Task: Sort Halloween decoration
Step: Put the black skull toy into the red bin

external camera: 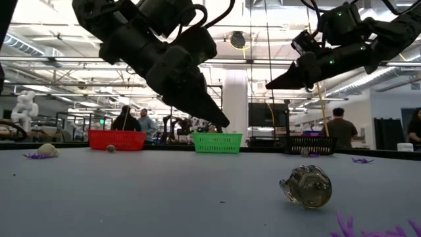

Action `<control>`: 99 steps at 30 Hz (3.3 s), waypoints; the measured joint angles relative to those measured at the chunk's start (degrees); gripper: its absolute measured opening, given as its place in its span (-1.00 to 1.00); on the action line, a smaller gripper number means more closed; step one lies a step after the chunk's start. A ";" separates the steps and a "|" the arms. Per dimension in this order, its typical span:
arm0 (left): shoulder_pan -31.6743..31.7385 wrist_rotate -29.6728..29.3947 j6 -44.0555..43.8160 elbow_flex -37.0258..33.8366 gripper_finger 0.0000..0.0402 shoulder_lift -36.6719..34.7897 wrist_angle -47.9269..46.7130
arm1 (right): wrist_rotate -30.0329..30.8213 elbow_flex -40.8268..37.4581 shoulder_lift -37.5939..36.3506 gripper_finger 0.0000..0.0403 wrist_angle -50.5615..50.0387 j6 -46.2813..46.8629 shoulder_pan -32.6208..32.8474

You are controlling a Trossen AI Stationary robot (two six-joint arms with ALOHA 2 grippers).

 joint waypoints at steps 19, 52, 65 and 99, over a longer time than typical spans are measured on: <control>-4.85 -1.74 -3.06 0.04 -0.98 0.00 0.51 | 0.02 0.00 0.00 -1.00 2.76 0.11 0.81; -12.30 -9.50 -8.39 12.99 -0.98 5.82 -11.09 | 0.00 -0.08 -0.02 -1.00 3.26 2.95 7.16; -15.53 -8.75 -10.54 18.90 -0.98 12.35 -10.20 | 0.07 -0.05 -0.04 -1.00 4.13 3.20 9.03; -16.62 4.50 -5.52 20.44 -0.36 13.99 -6.93 | 0.09 -0.07 -0.04 -1.00 4.75 1.75 9.03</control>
